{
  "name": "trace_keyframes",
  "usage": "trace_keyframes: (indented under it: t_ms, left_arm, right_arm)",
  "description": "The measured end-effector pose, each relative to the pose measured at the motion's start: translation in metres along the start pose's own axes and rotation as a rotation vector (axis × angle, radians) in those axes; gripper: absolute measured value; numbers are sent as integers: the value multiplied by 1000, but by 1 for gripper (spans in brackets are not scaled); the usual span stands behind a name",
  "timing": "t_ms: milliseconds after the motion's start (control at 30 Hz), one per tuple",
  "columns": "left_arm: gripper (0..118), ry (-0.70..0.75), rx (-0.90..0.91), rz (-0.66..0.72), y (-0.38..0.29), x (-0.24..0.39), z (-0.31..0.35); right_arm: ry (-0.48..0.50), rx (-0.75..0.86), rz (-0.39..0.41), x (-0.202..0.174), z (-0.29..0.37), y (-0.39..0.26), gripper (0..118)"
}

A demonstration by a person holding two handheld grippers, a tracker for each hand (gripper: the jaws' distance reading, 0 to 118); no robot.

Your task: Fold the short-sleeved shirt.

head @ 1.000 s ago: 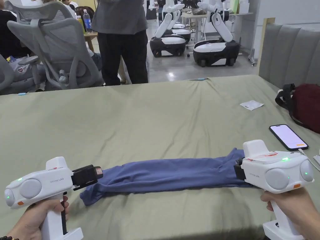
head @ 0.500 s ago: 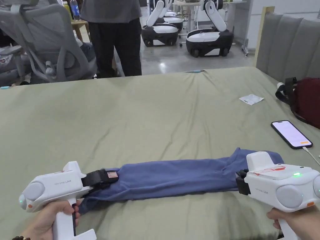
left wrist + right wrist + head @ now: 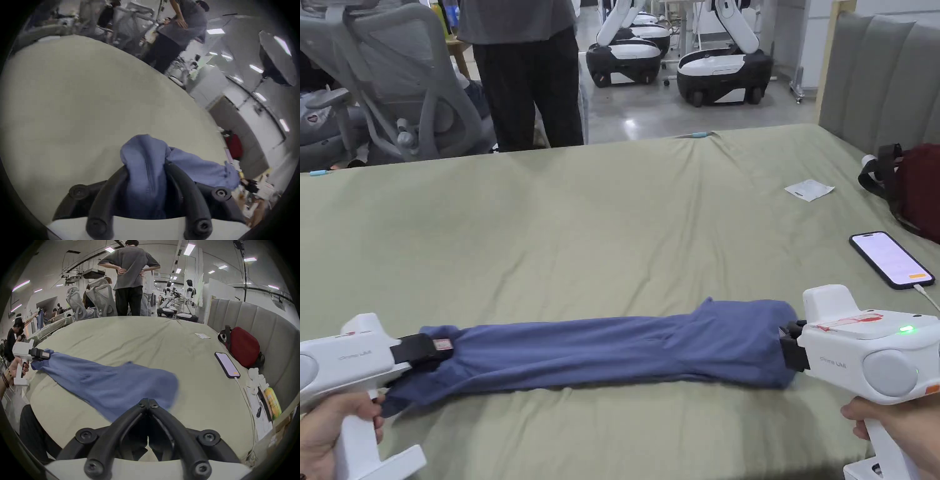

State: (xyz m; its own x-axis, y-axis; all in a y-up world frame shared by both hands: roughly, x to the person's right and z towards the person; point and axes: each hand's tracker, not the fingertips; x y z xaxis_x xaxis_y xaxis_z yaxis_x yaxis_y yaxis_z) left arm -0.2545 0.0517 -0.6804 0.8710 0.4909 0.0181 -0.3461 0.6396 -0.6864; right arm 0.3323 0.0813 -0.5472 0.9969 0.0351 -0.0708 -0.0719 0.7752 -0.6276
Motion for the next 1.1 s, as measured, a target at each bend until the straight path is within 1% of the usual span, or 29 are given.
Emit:
trace_keyframes:
  t_ms: [67, 133, 267, 333, 433, 567, 667, 700, 733, 800, 867, 900, 967, 1000, 1033, 1100]
  left_arm:
    - [18, 67, -1, 12, 2, -11, 5]
    - [18, 10, -9, 52, 1, -13, 10]
    - [19, 1, -8, 11, 2, 20, 13]
    - [19, -45, -29, -21, 2, 48, 14]
    - [19, -165, -37, -85, -5, 95, 12]
    - [19, -285, -83, -114, -24, 156, -6]
    - [19, -283, -118, -146, -41, 182, -41]
    - [19, -261, -150, -156, -44, 176, -63]
    - [19, -203, -196, -149, -50, 176, -78]
    - [20, -140, -249, -125, -62, 172, -100]
    - [28, -213, -175, -103, -68, 169, -102]
    - [45, -255, -134, -95, -66, 169, -98]
    - [83, -330, -142, -61, -61, 176, -88]
    - [111, -344, -152, -61, -55, 179, -82]
    - [118, -309, -147, -73, -48, 182, -73]
    - [116, -321, -41, -108, -34, 183, -44]
  right_arm:
    - [23, -15, -20, 0, -3, 2, 0]
    - [30, -8, -34, -4, -5, 3, 0]
    - [23, 10, -8, -14, -4, 6, 0]
    - [29, 14, -2, -15, -5, 7, 0]
    - [25, 11, -3, -18, -6, 9, 0]
    - [21, 21, -9, -16, -1, 8, 0]
    - [25, 23, -12, -12, 6, 6, 0]
    - [25, 24, -16, -10, 9, 5, 0]
    - [25, 23, -27, -6, 12, 3, 0]
    - [15, 27, -49, 1, 19, 0, 0]
    - [7, 28, -51, 6, 23, -2, 0]
    - [4, 26, -50, 8, 24, -2, 0]
    - [7, 14, -51, 10, 22, -4, 0]
    - [8, 8, -55, 10, 22, -5, 0]
    - [7, 4, -57, 8, 21, -6, 0]
    - [14, 1, -60, 6, 20, -10, 0]
